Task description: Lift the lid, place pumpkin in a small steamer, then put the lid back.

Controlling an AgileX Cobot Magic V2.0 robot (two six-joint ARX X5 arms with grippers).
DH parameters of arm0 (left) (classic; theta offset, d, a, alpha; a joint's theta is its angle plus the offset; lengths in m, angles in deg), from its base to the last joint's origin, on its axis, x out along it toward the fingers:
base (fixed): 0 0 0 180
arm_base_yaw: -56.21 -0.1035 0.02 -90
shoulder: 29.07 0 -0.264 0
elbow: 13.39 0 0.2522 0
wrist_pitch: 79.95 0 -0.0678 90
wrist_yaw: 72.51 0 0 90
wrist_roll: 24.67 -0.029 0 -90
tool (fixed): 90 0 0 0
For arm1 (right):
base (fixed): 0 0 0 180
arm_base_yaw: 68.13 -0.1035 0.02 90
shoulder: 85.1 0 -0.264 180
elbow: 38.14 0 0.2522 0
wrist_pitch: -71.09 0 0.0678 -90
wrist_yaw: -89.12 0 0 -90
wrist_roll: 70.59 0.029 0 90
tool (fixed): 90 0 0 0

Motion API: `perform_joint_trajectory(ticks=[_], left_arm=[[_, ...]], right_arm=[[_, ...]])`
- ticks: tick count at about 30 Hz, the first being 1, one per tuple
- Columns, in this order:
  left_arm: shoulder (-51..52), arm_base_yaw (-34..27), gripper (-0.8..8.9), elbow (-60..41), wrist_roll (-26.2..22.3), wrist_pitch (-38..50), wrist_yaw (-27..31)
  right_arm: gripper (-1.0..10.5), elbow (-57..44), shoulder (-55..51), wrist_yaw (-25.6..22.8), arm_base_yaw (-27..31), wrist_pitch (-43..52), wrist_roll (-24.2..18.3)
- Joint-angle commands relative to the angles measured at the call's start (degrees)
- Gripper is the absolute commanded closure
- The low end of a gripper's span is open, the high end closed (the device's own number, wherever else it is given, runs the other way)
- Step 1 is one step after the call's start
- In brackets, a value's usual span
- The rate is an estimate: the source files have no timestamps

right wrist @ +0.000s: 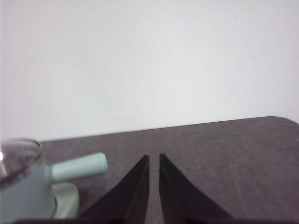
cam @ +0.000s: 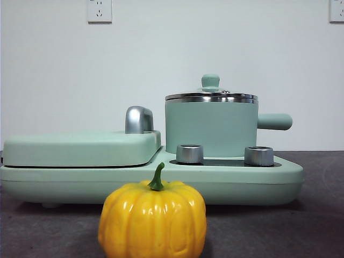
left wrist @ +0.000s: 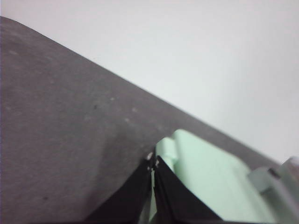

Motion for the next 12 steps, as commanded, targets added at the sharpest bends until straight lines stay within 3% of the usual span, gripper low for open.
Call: perform_joint_trajectory(ticks=[1,8,12], left_arm=[[0.1,0.0,8.07,-1.2,3.9,2.8,-0.1],[0.1,-0.1,8.07,-0.7,3.9,17.2,-0.1],[0.0,-0.1,8.04,2.7,3.9,16.2,-0.1]], right_arm=[[9.1,-0.2,-0.1,0.0,0.1,1.3,5.4],[9.1,4.7,-0.1,1.9,0.0,2.8,11.3],[9.4,10.6,0.0,5.0,0.0,1.3,12.6]])
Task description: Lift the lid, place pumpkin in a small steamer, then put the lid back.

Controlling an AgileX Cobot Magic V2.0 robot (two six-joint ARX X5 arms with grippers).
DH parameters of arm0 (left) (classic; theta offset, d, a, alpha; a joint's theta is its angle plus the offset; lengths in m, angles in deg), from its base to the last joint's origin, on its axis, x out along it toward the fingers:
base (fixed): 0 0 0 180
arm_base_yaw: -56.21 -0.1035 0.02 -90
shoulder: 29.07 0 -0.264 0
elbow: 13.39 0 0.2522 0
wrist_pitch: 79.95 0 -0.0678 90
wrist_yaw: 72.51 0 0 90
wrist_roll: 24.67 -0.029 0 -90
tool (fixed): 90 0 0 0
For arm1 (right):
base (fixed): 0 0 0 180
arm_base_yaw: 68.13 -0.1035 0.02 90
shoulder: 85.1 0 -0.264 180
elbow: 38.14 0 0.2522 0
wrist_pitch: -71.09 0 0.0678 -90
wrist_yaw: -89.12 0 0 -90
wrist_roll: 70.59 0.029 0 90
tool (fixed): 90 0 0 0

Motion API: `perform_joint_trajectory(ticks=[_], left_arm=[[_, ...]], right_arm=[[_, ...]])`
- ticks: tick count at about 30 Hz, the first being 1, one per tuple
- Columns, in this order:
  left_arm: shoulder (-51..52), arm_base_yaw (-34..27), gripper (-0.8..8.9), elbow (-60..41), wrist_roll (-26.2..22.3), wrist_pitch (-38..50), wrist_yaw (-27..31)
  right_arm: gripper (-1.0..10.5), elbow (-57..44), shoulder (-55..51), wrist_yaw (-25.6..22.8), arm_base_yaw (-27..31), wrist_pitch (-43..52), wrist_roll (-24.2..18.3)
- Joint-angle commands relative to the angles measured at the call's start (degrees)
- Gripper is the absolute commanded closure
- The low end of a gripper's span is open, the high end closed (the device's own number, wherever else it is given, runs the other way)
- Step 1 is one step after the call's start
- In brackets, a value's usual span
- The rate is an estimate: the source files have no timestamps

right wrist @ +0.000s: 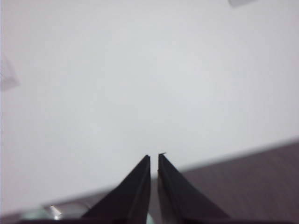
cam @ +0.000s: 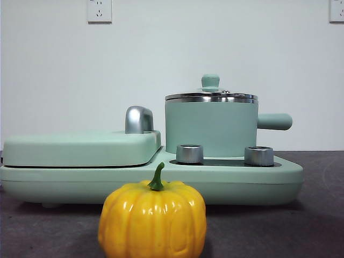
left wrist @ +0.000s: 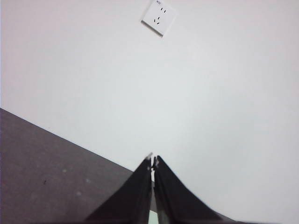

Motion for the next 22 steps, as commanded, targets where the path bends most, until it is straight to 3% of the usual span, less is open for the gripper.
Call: perform_joint_trajectory(ticks=[1,6,14,22], left_arm=[[-0.1,0.0,8.04,3.8,0.4,-3.2,-0.1],[-1.5,0.0,8.04,13.0,-1.8,-16.4,-0.2],[-10.5,0.0,8.03,29.2,-12.6,-33.6,-5.0],[-22.6,0.0,8.03,41.1,-23.9,-46.0,-11.3]], right_arm=[[9.4,5.4,0.5,1.6,0.0,-2.9,2.0],[9.4,15.6,3.7,1.6,0.0,-14.5,1.0],[9.4,30.1,14.1,6.0,0.0,-29.3,-9.1],[9.4,37.2,24.2,13.1,0.0,-39.0,-18.9]])
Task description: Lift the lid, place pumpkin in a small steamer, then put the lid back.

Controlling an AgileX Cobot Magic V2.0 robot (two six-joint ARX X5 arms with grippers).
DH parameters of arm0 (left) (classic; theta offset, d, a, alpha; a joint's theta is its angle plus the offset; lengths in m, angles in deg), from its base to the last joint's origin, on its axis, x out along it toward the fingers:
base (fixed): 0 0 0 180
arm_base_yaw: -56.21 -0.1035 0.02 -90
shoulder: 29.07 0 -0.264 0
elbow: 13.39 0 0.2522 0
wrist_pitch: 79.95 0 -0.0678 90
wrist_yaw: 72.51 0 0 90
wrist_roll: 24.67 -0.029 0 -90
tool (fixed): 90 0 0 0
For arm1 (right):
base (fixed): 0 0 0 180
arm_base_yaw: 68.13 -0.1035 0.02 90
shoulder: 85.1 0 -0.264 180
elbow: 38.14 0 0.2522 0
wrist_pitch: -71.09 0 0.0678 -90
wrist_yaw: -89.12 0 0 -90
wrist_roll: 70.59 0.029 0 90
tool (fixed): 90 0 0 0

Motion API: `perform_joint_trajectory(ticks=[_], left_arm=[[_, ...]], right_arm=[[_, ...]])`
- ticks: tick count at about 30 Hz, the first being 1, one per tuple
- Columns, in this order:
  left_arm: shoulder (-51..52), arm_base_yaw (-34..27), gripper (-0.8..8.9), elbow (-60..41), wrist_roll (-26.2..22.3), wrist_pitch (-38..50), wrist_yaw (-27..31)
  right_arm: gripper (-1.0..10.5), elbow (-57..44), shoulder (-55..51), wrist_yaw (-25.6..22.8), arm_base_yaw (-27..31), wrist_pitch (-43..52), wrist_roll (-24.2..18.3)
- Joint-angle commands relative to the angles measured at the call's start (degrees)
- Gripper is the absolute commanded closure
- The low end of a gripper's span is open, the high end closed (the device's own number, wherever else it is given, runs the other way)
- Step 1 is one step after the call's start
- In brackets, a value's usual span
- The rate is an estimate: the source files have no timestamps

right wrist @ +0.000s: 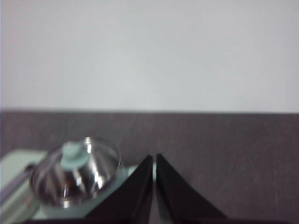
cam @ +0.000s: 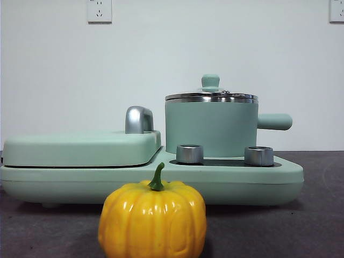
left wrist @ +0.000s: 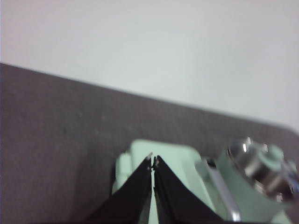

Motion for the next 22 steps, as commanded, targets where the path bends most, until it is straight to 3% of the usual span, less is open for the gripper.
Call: perform_joint_trajectory(ticks=[1,8,14,20,22], left_arm=[[-4.2,0.1,8.04,3.7,-8.5,-2.5,-2.8],[-12.4,2.3,8.04,7.6,-22.2,-4.9,-10.3],[-18.1,7.5,8.04,8.5,-30.3,-4.9,-10.2],[-22.6,12.5,7.86,8.5,-38.0,-4.9,-10.1],[-23.9,13.7,7.83,8.5,-38.9,-4.8,-10.1]], right_arm=[[9.4,2.1,2.9,2.7,0.0,-2.2,-6.4],[9.4,3.3,7.3,5.2,-0.1,-5.7,-14.6],[9.4,3.3,8.6,5.5,-1.9,-7.2,-24.6],[9.3,3.3,9.0,4.0,-5.7,-8.6,-30.4],[8.7,3.3,9.1,3.9,-7.1,-9.2,-31.5]])
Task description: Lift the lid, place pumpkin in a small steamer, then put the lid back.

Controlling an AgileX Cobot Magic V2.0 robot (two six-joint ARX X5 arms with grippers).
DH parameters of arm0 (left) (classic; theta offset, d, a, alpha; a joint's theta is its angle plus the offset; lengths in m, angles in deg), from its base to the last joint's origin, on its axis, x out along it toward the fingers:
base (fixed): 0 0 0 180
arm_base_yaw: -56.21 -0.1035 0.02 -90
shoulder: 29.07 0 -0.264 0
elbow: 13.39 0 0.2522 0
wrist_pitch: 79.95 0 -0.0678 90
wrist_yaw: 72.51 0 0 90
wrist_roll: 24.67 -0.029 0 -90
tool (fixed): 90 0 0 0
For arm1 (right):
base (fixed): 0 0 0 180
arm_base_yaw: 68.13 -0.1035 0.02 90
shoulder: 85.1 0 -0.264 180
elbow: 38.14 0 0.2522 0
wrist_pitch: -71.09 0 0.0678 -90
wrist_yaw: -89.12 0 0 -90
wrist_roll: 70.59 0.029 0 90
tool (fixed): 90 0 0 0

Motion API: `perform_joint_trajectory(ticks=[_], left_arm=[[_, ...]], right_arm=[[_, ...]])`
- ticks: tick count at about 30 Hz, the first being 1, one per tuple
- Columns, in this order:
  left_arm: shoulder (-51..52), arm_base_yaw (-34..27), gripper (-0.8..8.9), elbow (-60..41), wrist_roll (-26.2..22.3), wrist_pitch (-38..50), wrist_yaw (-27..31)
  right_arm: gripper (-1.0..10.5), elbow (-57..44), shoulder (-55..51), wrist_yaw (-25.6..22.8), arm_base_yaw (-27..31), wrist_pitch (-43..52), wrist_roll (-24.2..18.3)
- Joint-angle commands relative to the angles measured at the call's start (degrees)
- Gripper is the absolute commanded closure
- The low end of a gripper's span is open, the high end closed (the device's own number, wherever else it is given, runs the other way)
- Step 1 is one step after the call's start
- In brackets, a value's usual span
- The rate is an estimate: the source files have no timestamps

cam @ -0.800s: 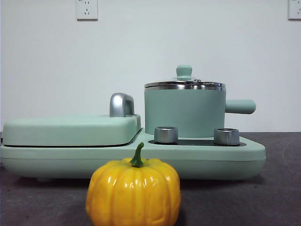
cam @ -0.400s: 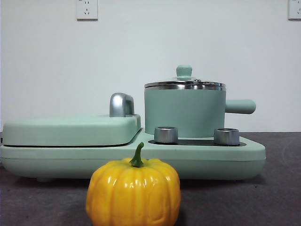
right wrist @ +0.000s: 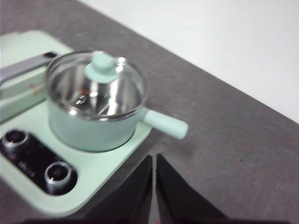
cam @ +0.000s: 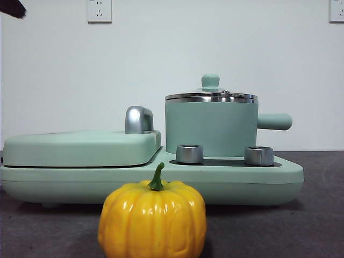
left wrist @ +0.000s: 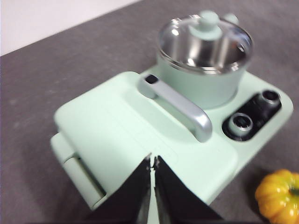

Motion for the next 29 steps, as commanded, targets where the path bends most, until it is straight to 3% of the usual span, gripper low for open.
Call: perform_joint_trajectory(ticks=[1,4,8,14,22,29], left_arm=[[-1.5,1.5,7.83,1.1,-3.7,0.8,-0.1],[-2.4,2.9,7.49,1.1,-3.7,1.5,-0.1],[-3.3,4.4,5.25,1.1,-3.7,4.0,-0.1],[-5.6,6.7,5.35,1.1,-2.0,10.3,-0.1],[-12.4,12.1,5.35,1.1,3.9,28.0,0.2],[-21.1,17.2,5.34,1.2,7.7,40.0,5.4]], right_arm=[[8.2,1.1,0.4,-0.3,-1.6,-0.2,-3.3],[6.8,1.1,0.3,-1.2,-3.0,-0.8,-3.4],[6.7,1.1,0.3,-1.5,-4.2,-1.1,-3.4],[6.7,1.1,0.4,-1.5,-5.2,-1.1,-3.2],[6.7,1.1,0.3,-1.4,-5.2,-0.8,-3.2],[6.7,1.1,0.3,-1.4,-5.2,-0.7,-3.2]])
